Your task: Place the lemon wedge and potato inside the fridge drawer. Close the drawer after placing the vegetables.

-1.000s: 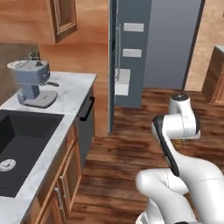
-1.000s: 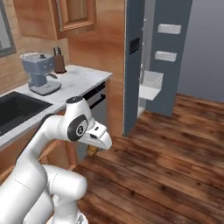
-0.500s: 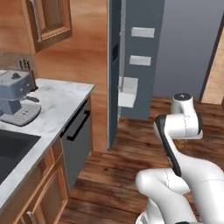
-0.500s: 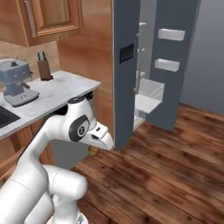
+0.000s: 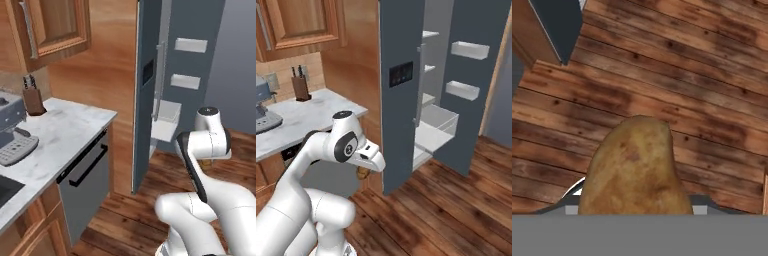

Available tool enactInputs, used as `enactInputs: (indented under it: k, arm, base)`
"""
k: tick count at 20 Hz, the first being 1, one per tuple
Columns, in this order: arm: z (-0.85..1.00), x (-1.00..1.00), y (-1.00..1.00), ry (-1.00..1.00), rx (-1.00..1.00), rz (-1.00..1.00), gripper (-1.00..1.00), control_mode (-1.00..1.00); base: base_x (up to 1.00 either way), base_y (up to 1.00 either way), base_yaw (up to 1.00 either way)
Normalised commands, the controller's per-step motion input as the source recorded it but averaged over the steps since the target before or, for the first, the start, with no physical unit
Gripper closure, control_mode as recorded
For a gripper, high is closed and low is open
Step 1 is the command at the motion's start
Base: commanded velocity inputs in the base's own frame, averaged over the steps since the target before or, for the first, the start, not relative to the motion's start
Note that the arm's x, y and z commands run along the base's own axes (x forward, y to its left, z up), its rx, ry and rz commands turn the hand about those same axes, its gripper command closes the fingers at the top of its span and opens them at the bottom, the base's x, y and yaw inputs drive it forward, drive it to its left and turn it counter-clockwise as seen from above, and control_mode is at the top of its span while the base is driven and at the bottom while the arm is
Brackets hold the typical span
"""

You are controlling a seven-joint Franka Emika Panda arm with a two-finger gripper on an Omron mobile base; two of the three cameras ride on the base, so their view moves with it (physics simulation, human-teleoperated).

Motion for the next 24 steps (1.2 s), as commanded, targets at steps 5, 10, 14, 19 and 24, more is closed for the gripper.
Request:
enactInputs:
  k: [5, 10, 14, 19, 24]
  arm:
    - [0.0, 0.0, 0.0, 0.0, 0.0, 0.0, 1.0, 1.0]
    - [0.0, 0.0, 0.0, 0.0, 0.0, 0.0, 1.0, 1.0]
    - [0.0, 0.0, 0.0, 0.0, 0.0, 0.0, 1.0, 1.0]
    - [0.0, 0.0, 0.0, 0.0, 0.0, 0.0, 1.0, 1.0]
    - [0.0, 0.0, 0.0, 0.0, 0.0, 0.0, 1.0, 1.0]
  base:
    - [1.0, -1.0, 0.32]
    - [0.95, -0.98, 0.29]
    - [0.79, -1.0, 0.26]
    - [0.55, -1.0, 0.21]
    - [0.23, -0.95, 0.12]
